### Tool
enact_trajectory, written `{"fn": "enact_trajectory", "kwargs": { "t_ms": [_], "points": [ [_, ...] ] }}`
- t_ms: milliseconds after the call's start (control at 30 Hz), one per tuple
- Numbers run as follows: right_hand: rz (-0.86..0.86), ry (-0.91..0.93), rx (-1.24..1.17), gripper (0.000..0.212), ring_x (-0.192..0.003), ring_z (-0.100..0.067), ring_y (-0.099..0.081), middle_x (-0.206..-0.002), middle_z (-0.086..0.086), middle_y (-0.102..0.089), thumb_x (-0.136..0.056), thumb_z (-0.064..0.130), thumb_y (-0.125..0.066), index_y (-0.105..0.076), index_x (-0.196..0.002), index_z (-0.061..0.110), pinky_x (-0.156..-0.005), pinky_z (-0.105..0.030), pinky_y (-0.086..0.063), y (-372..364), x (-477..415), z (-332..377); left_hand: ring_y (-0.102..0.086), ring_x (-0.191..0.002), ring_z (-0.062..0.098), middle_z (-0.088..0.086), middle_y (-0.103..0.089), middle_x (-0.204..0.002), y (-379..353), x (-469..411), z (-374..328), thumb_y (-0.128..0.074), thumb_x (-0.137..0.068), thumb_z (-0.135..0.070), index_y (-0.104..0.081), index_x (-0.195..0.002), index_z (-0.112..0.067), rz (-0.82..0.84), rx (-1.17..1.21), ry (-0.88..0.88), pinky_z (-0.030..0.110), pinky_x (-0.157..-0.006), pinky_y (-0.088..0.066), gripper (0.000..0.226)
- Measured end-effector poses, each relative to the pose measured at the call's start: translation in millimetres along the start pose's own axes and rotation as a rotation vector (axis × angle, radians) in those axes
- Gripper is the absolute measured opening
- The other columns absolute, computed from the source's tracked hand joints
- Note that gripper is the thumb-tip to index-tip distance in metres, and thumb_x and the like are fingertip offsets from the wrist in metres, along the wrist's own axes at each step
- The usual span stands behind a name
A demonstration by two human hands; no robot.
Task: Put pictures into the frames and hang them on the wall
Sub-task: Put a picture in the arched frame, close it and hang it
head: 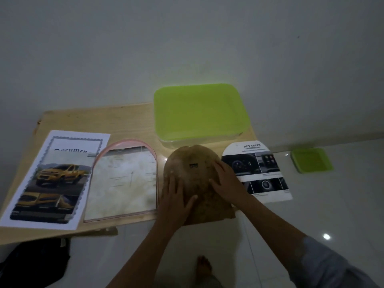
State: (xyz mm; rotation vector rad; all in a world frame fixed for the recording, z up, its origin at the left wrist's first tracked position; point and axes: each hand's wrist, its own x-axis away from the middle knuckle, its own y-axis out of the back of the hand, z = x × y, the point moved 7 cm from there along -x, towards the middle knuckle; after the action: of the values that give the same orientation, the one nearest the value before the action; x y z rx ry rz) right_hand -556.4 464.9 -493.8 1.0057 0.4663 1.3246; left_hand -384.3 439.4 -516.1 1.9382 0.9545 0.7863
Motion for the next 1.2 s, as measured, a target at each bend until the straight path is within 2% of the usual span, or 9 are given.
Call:
{"fn": "enact_trajectory", "kwargs": {
  "t_ms": [133, 200, 300, 533, 667, 733, 867, 1000, 1200],
  "points": [
    [-0.031, 0.010, 0.007, 0.066, -0.143, -0.023, -0.011, -0.154, -0.007, -0.015, -0.093, 0.032, -0.050, -0.017, -0.146, 0.010, -0.115, -0.034, -0.015, 0.4, 4.9, -16.0, 0.010, -0.144, 0.029, 0.015, 0.010, -0.156, -3.0, -0.8, 8.0, -0.001, -0.061, -0.090, -0.001, -0.149, -0.015, 0.043, -0.049, 0.076, 0.046, -0.115, -0.011, 0.115],
    [-0.039, 0.012, -0.003, 0.068, -0.143, -0.023, -0.011, -0.154, -0.009, -0.016, -0.092, 0.033, -0.051, -0.018, -0.146, 0.009, -0.116, -0.034, -0.014, 1.8, 4.3, -20.9, 0.005, -0.144, 0.033, 0.019, 0.004, -0.155, 1.6, -3.6, 9.5, -0.017, -0.064, -0.089, -0.004, -0.148, -0.012, 0.031, -0.030, 0.105, 0.046, -0.115, -0.011, 0.115],
    [-0.048, 0.007, -0.027, 0.071, -0.142, -0.024, -0.012, -0.153, -0.010, -0.017, -0.091, 0.033, -0.054, -0.016, -0.146, 0.008, -0.115, -0.034, -0.015, 0.4, 2.2, -19.4, 0.000, -0.143, 0.038, 0.024, -0.001, -0.154, 8.8, -5.1, 5.3, -0.054, -0.072, -0.072, -0.009, -0.148, -0.008, -0.001, 0.014, 0.124, 0.048, -0.114, -0.013, 0.109],
    [-0.144, -0.106, -0.197, 0.070, -0.137, -0.024, -0.023, -0.145, -0.012, -0.031, -0.084, 0.021, -0.063, -0.027, -0.143, 0.008, -0.112, -0.036, -0.024, 0.9, -1.6, -14.5, -0.013, -0.139, 0.038, 0.023, -0.012, -0.151, 12.9, -11.9, 9.0, -0.079, -0.062, -0.050, -0.027, -0.141, -0.006, -0.068, 0.150, 0.192, 0.050, -0.113, -0.024, 0.105],
    [-0.202, -0.141, -0.305, 0.062, -0.128, -0.028, -0.036, -0.134, -0.014, -0.045, -0.077, 0.007, -0.065, -0.042, -0.135, 0.007, -0.106, -0.037, -0.032, 10.5, -6.5, -17.5, -0.016, -0.138, 0.035, 0.020, -0.016, -0.151, 14.3, -14.4, 8.4, -0.083, -0.058, -0.045, -0.031, -0.138, -0.005, -0.102, 0.189, 0.215, 0.046, -0.111, -0.023, 0.103],
    [-0.250, -0.134, -0.363, 0.056, -0.118, -0.028, -0.046, -0.125, -0.015, -0.052, -0.074, 0.002, -0.064, -0.050, -0.128, 0.006, -0.098, -0.033, -0.039, 15.6, -7.9, -17.8, -0.015, -0.139, 0.034, 0.018, -0.015, -0.151, 14.1, -13.2, 8.4, -0.083, -0.059, -0.044, -0.031, -0.138, -0.006, -0.113, 0.208, 0.217, 0.044, -0.111, -0.023, 0.102],
    [-0.288, -0.170, -0.509, 0.044, -0.098, -0.016, -0.053, -0.112, -0.011, -0.060, -0.075, -0.003, -0.063, -0.059, -0.118, 0.006, -0.083, -0.024, -0.042, 24.5, -9.1, -17.3, -0.012, -0.140, 0.032, 0.016, -0.012, -0.153, 12.9, -11.8, 9.6, -0.082, -0.060, -0.043, -0.028, -0.140, -0.008, -0.120, 0.233, 0.227, 0.043, -0.112, -0.021, 0.103],
    [-0.254, -0.266, -0.671, 0.043, -0.095, -0.013, -0.051, -0.109, -0.008, -0.060, -0.080, -0.003, -0.062, -0.055, -0.122, 0.003, -0.084, -0.023, -0.043, 19.9, -13.0, -26.8, -0.013, -0.140, 0.032, 0.015, -0.012, -0.153, 11.9, -12.1, 10.2, -0.081, -0.059, -0.047, -0.025, -0.141, -0.008, -0.107, 0.229, 0.229, 0.044, -0.113, -0.021, 0.106],
    [-0.173, -0.330, -0.854, 0.041, -0.096, -0.019, -0.058, -0.111, -0.010, -0.064, -0.079, -0.009, -0.059, -0.060, -0.118, 0.006, -0.084, -0.033, -0.051, 18.2, -17.5, -35.0, -0.010, -0.141, 0.031, 0.014, -0.008, -0.154, 12.3, -10.1, 11.8, -0.081, -0.061, -0.046, -0.020, -0.144, -0.009, -0.095, 0.253, 0.219, 0.043, -0.114, -0.018, 0.110]
  ]
}}
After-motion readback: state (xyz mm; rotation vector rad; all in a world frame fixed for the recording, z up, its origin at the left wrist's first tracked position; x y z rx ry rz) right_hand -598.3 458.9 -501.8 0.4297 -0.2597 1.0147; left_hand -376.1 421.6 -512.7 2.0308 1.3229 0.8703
